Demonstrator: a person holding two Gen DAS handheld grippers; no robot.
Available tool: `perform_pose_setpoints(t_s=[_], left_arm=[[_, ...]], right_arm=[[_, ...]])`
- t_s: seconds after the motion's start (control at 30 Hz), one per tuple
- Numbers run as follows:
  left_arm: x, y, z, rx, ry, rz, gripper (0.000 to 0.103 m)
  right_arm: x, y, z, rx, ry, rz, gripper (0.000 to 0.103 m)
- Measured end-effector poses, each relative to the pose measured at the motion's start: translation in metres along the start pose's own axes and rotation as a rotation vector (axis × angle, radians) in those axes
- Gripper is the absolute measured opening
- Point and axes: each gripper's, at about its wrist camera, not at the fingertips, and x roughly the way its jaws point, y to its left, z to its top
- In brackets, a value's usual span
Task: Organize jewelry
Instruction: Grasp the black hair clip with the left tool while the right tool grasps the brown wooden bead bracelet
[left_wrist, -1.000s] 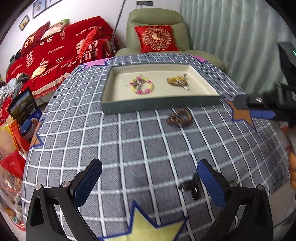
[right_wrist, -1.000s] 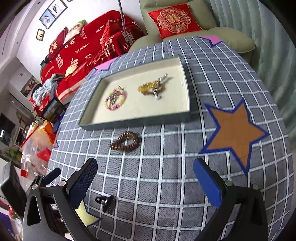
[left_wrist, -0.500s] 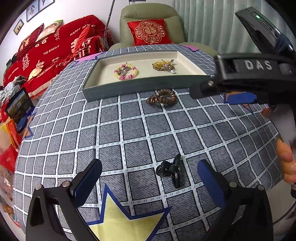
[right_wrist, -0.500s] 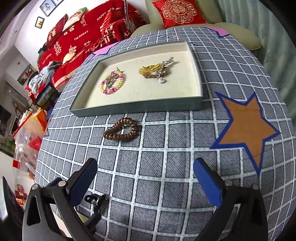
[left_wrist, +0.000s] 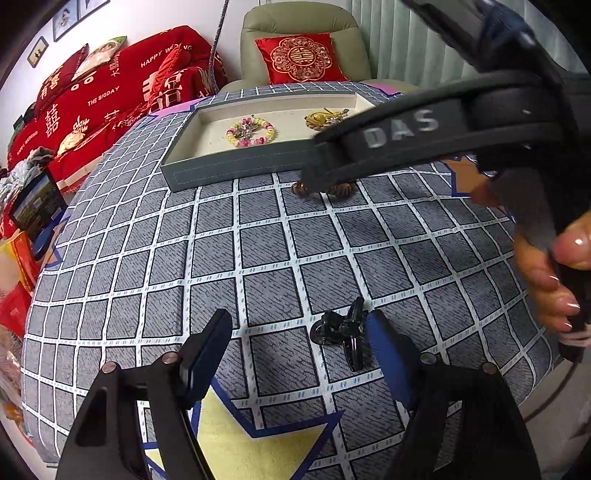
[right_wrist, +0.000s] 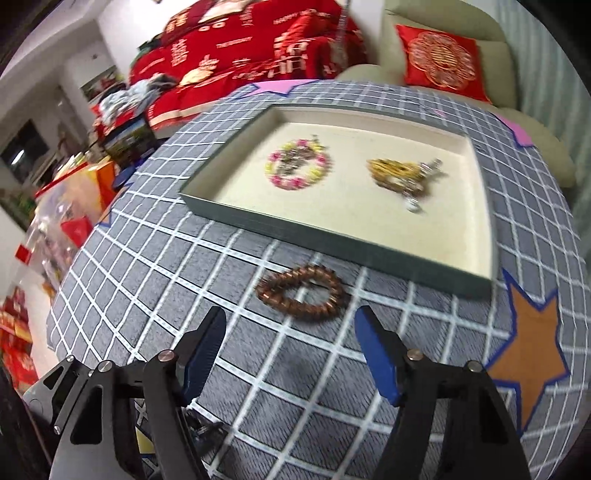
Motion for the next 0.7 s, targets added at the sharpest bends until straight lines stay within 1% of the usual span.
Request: perform_pose_setpoints(t_s=[0.03,0.1,0.13,0.2,0.23,0.33,0.37,0.4,0.43,0.5,0.53,0.57,0.6,0.63,0.7], left_arm=[[0.000,-0.001,0.000,0.000,-0.001,-0.002,0.084],[0.000,-0.001,0.000,-0.001,-0.001,-0.006,0.084],[0.000,-0.002,0.000,-0.002,-0.001,-0.007,0.084],[0.001,-0.003,0.000,-0.003,0.002,-0.013,0.075],[0.003,-0.003,0.001,-0.003,0.006,-0.016,0.073],[0.004,-0.005,0.002,-0.003,0.010,-0.023,0.073],[0.004,-0.006,0.001,-0.004,0.011,-0.027,0.071],[0.005,-0.006,0.001,-0.005,0.014,-0.030,0.065],[0.005,-0.006,0.001,-0.006,0.019,-0.037,0.062],[0.005,-0.006,0.002,-0.009,0.017,-0.039,0.061],[0.005,-0.005,0.002,-0.010,0.016,-0.041,0.055],[0.004,-0.006,0.002,-0.009,0.014,-0.042,0.045],[0.004,-0.005,0.002,-0.012,0.014,-0.047,0.044],[0.003,-0.004,0.003,-0.018,0.016,-0.054,0.044],[0.003,0.000,0.003,-0.027,0.015,-0.063,0.037]], right_arm=[[0.002,0.002,0.001,-0.014,0.000,0.003,0.071],[0.008,0.006,0.003,-0.039,0.007,0.004,0.063],[0.013,0.009,0.004,-0.053,0.017,0.005,0.062],[0.020,0.011,0.004,-0.068,0.032,-0.002,0.055],[0.023,0.011,0.004,-0.073,0.040,-0.007,0.053],[0.026,0.014,0.004,-0.076,0.029,-0.028,0.045],[0.026,0.014,0.004,-0.075,0.029,-0.045,0.037],[0.026,0.014,0.004,-0.075,0.029,-0.063,0.032],[0.026,0.014,0.004,-0.072,0.030,-0.072,0.031],[0.024,0.011,0.004,-0.049,0.031,-0.060,0.021],[0.023,0.009,0.004,-0.033,0.030,-0.058,0.018],[0.022,0.007,0.003,-0.019,0.027,-0.060,0.007],[0.020,0.006,0.002,-0.003,0.027,-0.065,0.002],[0.019,0.003,0.001,0.016,0.030,-0.063,0.002],[0.016,-0.003,-0.001,0.058,0.026,-0.038,0.002]])
